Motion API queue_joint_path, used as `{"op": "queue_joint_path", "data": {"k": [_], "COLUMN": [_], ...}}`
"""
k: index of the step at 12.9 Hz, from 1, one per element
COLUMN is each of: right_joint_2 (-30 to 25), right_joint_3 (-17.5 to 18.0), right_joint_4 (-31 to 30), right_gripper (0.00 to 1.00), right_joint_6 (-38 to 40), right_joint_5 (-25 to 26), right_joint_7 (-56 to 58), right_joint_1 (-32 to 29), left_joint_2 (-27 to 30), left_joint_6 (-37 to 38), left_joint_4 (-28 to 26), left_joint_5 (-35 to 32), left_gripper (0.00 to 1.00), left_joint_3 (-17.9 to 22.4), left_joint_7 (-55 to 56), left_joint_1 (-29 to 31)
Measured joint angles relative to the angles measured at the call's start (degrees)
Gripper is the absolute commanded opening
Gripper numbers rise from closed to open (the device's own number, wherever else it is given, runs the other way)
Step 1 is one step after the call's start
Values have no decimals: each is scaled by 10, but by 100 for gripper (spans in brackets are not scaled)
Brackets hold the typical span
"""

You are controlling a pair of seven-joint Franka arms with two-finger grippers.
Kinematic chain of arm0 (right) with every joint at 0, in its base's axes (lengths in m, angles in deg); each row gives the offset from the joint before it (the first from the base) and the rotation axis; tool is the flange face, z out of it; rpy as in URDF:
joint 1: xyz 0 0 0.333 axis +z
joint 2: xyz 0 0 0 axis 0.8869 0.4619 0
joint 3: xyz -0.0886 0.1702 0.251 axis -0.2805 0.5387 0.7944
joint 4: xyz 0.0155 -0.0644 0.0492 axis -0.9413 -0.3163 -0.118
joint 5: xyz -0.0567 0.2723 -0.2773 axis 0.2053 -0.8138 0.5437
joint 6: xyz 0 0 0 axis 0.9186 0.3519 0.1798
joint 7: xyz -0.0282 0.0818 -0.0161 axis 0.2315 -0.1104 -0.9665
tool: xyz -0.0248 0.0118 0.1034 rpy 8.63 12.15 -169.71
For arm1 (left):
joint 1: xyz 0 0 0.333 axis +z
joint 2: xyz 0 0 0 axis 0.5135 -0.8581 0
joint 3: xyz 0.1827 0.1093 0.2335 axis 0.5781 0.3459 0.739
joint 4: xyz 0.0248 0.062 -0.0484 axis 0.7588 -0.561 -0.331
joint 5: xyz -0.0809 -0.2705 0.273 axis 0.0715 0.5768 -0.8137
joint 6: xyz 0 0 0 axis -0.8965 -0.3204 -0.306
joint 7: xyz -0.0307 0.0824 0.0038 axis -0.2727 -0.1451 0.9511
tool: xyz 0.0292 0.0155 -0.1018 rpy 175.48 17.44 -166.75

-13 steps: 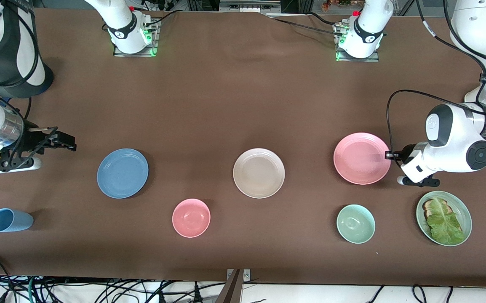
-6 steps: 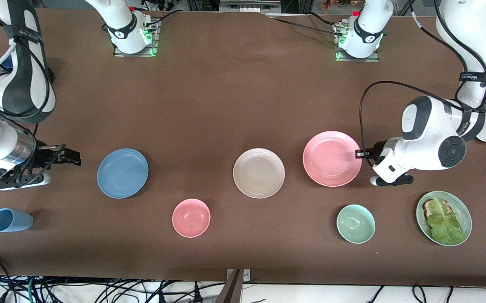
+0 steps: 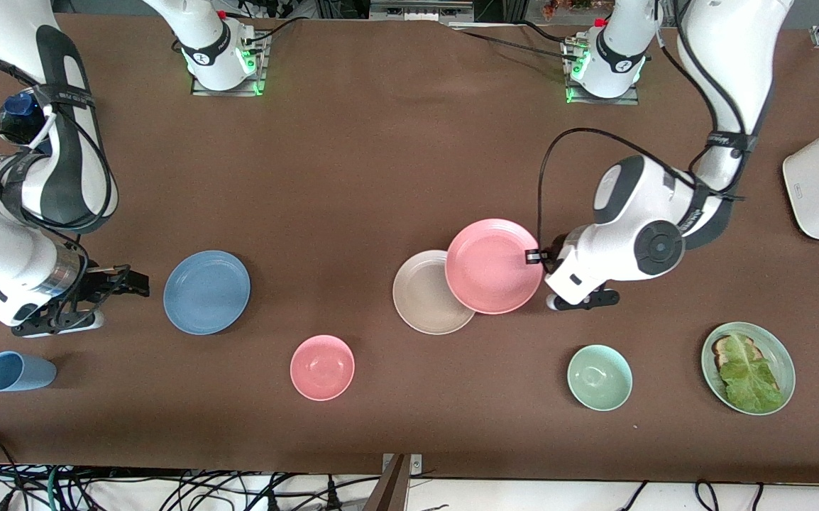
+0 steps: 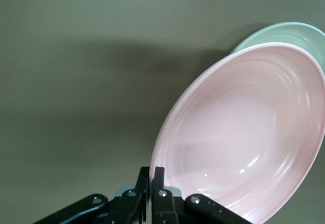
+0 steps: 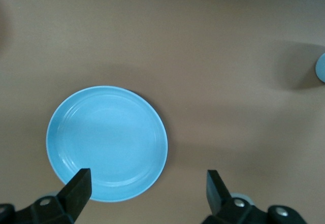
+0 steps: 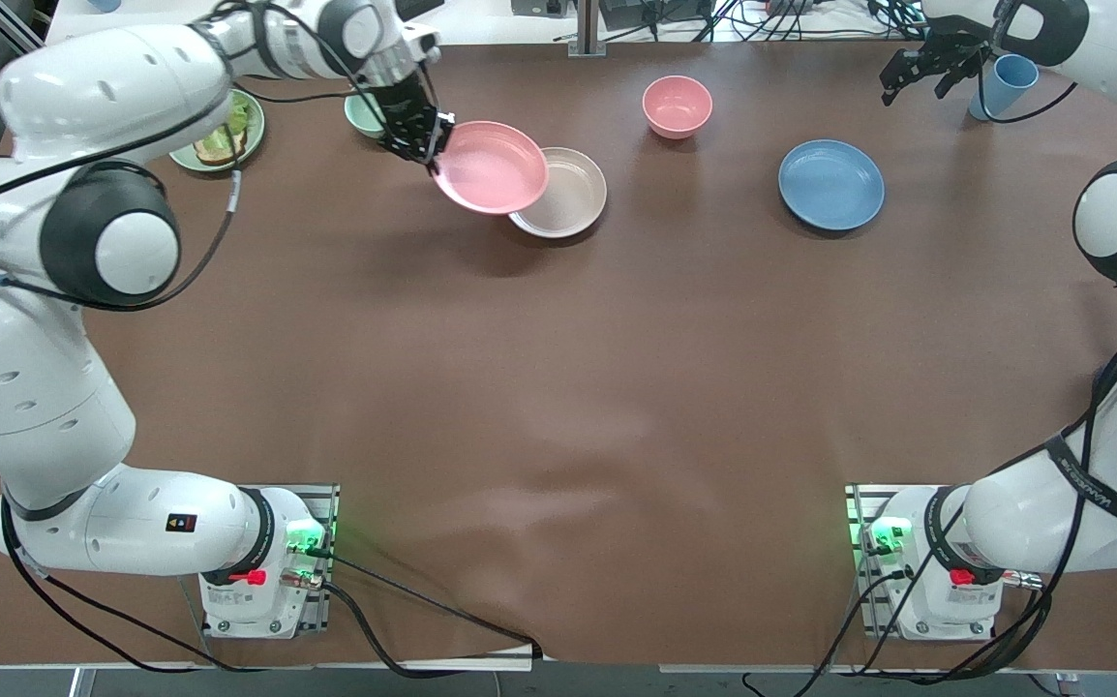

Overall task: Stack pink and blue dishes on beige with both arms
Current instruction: 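Slide the pink plate onto the beige plate with the left gripper, then release the pink plate while the right gripper reaches the blue plate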

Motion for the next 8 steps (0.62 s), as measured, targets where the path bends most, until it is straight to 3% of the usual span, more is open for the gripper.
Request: {"op": "queue_joint_path", "data": {"k": [3, 8], "right_joint_2": [16, 35], "right_joint_3": [0, 0], "right_joint_4": [0, 0], "right_gripper": [100, 100], "right_joint_6": [-12, -31], "right_joint_5": [-5, -17], "right_joint_7": [0, 19], "right_joint_1": [0, -3], "left_joint_2": [-55, -83], "left_joint_6": [-48, -109], "left_joint_4": [35, 46], "left_joint_5": [0, 0], "left_gripper": [0, 0], "left_joint_3": [0, 1], "left_joint_7": [36, 65], "left_joint_1": [-45, -71]}}
